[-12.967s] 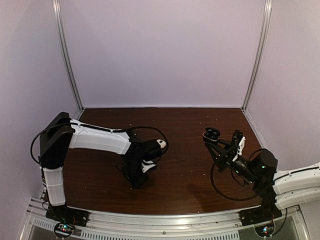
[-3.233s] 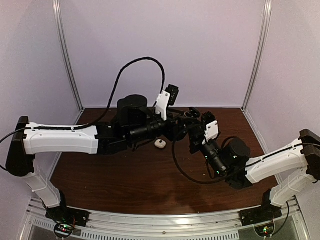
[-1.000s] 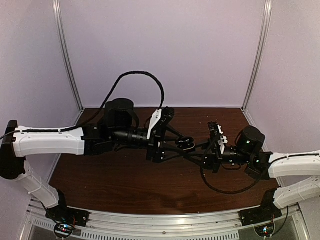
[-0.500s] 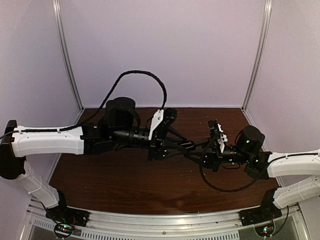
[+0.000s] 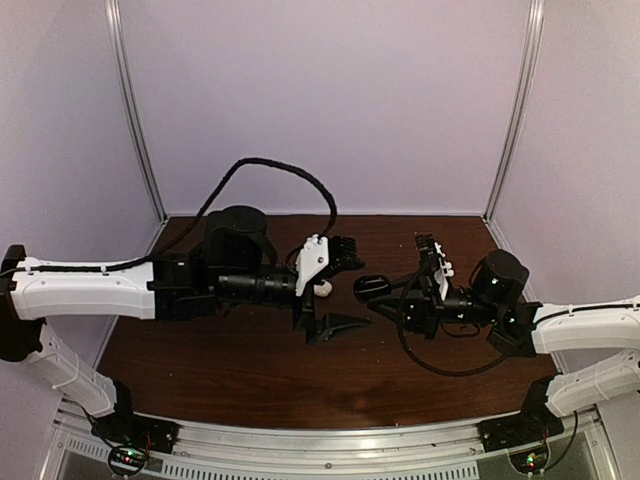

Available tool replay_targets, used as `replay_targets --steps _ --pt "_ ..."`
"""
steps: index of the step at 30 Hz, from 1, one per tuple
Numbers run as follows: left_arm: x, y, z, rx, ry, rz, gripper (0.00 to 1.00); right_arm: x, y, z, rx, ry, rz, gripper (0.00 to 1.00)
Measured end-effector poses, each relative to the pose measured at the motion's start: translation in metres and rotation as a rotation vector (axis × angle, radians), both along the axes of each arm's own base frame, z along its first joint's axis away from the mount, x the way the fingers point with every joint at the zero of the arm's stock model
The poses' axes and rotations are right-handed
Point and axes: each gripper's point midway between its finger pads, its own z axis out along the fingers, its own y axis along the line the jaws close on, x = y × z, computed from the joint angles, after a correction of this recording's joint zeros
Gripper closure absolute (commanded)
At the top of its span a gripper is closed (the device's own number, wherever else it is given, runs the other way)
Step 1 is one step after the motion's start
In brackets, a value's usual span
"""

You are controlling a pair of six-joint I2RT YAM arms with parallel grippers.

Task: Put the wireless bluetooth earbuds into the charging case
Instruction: Close the charging case with the earbuds inside, then pass from the right arm to the left

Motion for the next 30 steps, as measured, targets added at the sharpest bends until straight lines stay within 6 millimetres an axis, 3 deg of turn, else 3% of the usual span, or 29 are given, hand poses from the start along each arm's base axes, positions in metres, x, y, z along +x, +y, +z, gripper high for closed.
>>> replay_targets --steps 5,9,15,24,30 --pt "0.014 0.028 0.005 0.003 -0.162 0.12 0.02 0.002 -0.001 0.0 0.005 0.059 0.002 1.0" --pt "0.017 0.036 0.0 0.031 -0.284 0.176 0.02 0.002 -0.001 0.0 0.009 0.116 0.009 1.0" --pt "0.011 0.031 -0.012 0.09 -0.414 0.188 0.03 -0.001 -0.001 0.001 0.02 0.198 0.034 1.0" --pt "0.013 0.008 -0.036 0.172 -0.5 0.189 0.2 -0.001 0.0 0.0 0.029 0.273 0.046 1.0" --pt "0.017 0.003 -0.035 0.188 -0.529 0.217 0.28 -0.002 0.003 -0.004 0.022 0.308 0.061 1.0"
